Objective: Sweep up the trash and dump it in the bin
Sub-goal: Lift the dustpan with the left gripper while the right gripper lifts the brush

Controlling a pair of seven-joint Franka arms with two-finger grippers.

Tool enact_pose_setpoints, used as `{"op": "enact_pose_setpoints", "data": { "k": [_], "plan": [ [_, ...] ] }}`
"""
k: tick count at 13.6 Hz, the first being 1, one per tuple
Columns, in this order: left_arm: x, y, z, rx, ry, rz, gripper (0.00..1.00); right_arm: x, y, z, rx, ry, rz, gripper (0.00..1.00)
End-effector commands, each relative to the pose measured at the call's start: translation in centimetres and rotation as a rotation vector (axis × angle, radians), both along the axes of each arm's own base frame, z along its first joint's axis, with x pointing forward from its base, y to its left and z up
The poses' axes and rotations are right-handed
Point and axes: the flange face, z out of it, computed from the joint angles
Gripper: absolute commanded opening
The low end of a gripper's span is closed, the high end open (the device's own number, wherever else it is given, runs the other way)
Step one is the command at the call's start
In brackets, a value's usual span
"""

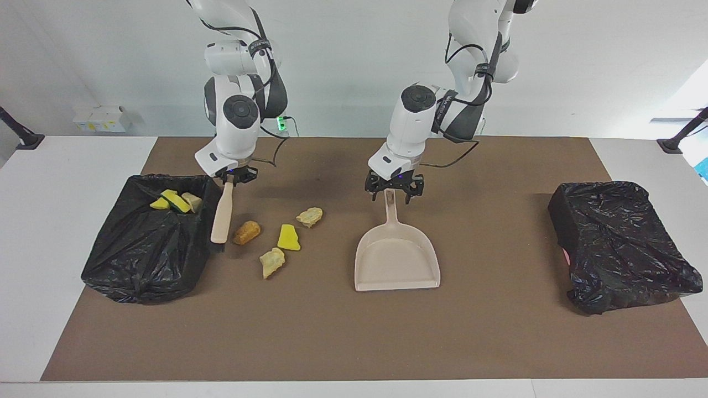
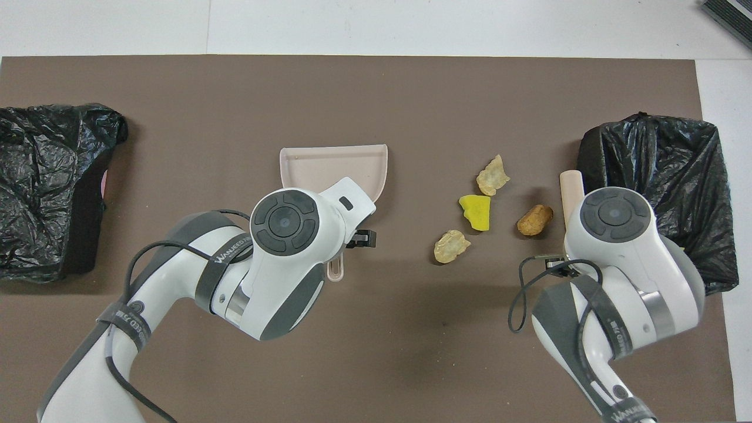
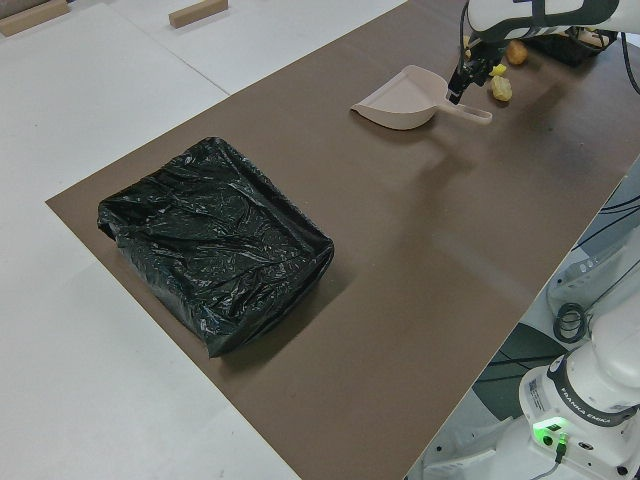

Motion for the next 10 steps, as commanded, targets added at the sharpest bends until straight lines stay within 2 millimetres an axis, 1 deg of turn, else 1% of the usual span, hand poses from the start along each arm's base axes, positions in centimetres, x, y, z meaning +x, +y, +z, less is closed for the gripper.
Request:
{"op": "enact_pose_setpoints", "data": {
  "k": [1,5,6,7,9,10],
  "plan": [
    [-0.2,0.9,-0.6,-0.006,-0.008,-0.007,1.0,1.0,0.5,-2.0,0.011,-0.006,0.062,0.0],
    [0.1,1.4,-1.0,-0.004,-0.007,-0.004,1.0,1.3,1.8,-2.0,0.067,0.037,0.255,0.0],
    [0.0,1.2,-1.5,-0.001,-0.002,-0.005,1.0,1.1,3.1,-2.1,0.095,0.045,0.305,0.0],
    [0.0,1.1,-1.6,-0.003,-0.004,-0.008,1.0,1.0,4.0,-2.1,0.124,0.043,0.322,0.0],
    [-0.2,1.1,-2.5,0.005,0.007,-0.011,1.0,0.9,5.3,-2.1,0.205,0.044,0.31,0.0],
    [-0.2,1.1,-2.5,0.005,0.007,-0.011,0.97,0.6,6.5,-2.1,0.236,0.048,0.322,0.0]
  ]
}}
